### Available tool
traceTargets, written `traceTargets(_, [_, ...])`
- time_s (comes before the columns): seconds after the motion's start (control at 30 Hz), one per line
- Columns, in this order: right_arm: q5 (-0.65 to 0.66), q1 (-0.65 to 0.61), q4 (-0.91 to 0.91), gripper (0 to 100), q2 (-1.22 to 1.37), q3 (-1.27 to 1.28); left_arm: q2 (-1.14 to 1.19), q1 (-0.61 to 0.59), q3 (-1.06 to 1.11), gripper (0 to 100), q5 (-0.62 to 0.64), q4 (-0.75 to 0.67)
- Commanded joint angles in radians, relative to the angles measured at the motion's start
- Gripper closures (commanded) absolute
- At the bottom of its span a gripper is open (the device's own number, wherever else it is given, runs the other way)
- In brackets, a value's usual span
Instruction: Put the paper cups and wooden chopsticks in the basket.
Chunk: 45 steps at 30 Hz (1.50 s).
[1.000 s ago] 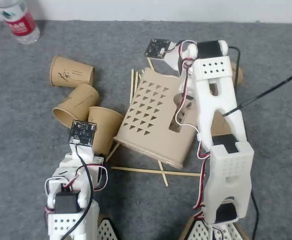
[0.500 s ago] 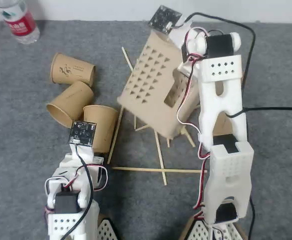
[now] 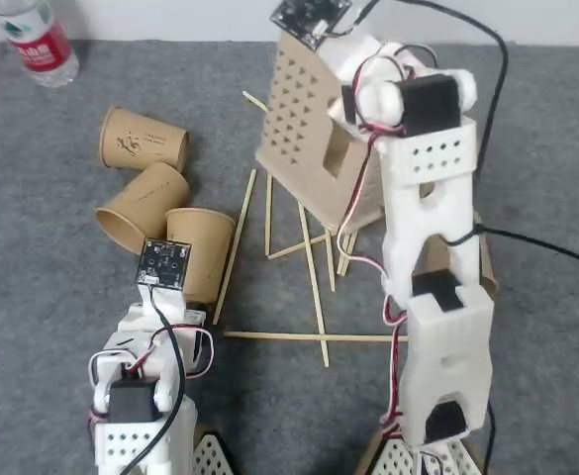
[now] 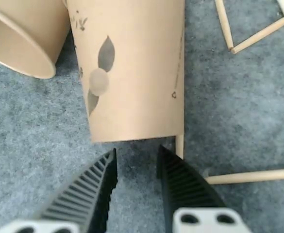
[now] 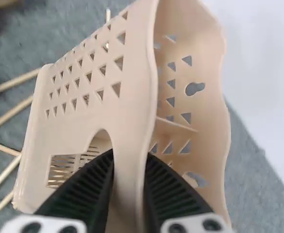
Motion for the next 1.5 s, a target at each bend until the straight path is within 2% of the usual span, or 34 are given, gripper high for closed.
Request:
traceTargets(0.0, [-0.026,-0.007,0.035,99.1,-0.162,-0.064,-0.012,0.003,-0.005,87,-0.009,-0.002])
traceTargets(0.27, [-0.031,0.048,0.036,99.1,-0.320,-0.063,-0.012,0.003,-0.005,87,-0.009,-0.002])
traceTargets(0.73, [-0.025,0.348,0.039,99.1,-0.604,-0.044,-0.012,0.003,-0.005,87,-0.009,0.003])
traceTargets(0.93, [0.155,0.521,0.035,99.1,-0.773,0.160,-0.012,0.003,-0.005,87,-0.009,0.005])
traceTargets(1.1, [0.255,0.628,0.022,99.1,-0.871,0.287,-0.012,0.003,-0.005,87,-0.009,0.005])
traceTargets(1.47, [0.272,0.915,-0.179,99.1,-0.897,0.463,-0.012,-0.003,-0.005,87,-0.009,0.006])
